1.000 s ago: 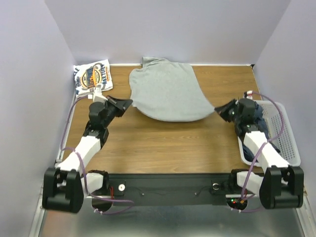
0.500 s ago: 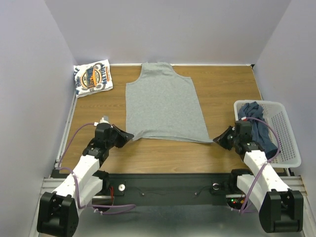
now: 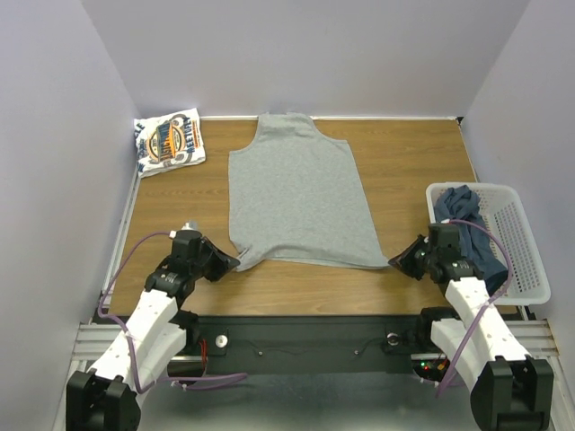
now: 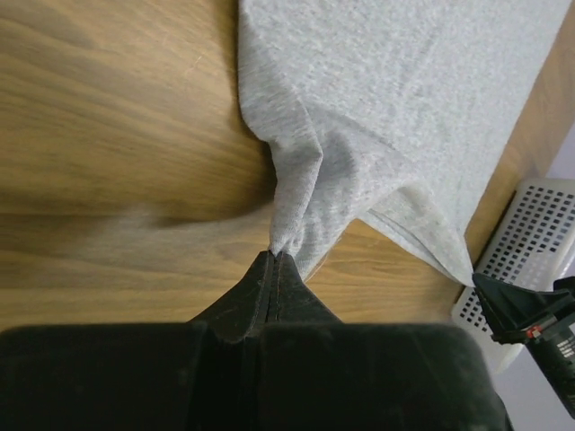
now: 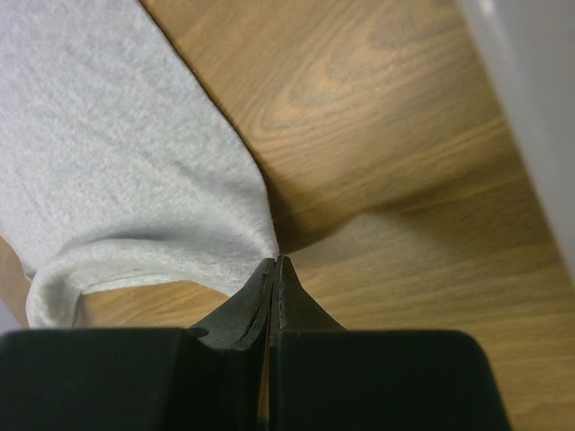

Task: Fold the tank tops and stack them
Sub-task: Flatten the tank top out

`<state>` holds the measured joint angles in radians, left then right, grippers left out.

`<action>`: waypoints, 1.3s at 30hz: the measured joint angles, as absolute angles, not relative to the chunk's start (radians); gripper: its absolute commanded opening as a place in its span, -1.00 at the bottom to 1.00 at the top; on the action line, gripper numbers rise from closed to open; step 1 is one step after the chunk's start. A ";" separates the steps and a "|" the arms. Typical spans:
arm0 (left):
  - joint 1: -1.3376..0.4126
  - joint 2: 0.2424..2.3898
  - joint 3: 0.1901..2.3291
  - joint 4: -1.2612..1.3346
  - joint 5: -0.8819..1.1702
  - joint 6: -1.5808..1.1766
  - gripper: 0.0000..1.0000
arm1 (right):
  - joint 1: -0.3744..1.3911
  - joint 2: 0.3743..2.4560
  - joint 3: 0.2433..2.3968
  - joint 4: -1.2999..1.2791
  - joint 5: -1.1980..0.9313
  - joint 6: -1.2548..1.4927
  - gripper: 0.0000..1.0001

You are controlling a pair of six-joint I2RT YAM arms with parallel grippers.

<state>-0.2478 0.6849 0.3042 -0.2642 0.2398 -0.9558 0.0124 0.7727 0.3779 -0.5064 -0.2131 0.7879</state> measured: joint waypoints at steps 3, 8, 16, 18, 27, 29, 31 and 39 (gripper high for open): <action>-0.248 0.680 0.346 -0.333 0.220 -0.942 -1.00 | 0.012 0.787 0.392 -0.546 -0.213 0.791 -0.99; -0.234 0.704 0.455 -0.419 0.184 -0.894 -1.00 | 0.006 0.833 0.419 -0.608 -0.209 0.794 -0.99; -0.205 0.752 0.485 -0.487 0.204 -0.845 -1.00 | -0.019 0.903 0.513 -0.702 -0.188 0.790 -0.99; -0.205 0.750 0.484 -0.492 0.219 -0.843 -0.87 | -0.019 0.905 0.524 -0.723 -0.184 0.791 -0.99; -0.205 0.757 0.454 -0.514 0.298 -0.823 -0.21 | -0.019 0.931 0.548 -0.801 -0.165 0.789 -0.31; -0.205 0.760 0.451 -0.530 0.312 -0.813 0.21 | -0.019 0.936 0.560 -0.812 -0.163 0.789 0.06; -0.206 0.760 0.451 -0.540 0.318 -0.807 0.34 | -0.019 0.937 0.574 -0.819 -0.164 0.781 0.18; -0.207 0.773 0.548 -0.591 0.262 -0.770 0.36 | -0.015 0.935 0.682 -0.831 -0.183 0.745 0.04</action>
<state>-0.2073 0.7727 0.5484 -0.5915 0.2615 -0.7704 -0.0154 0.9352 0.6823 -0.8310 -0.1825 0.7448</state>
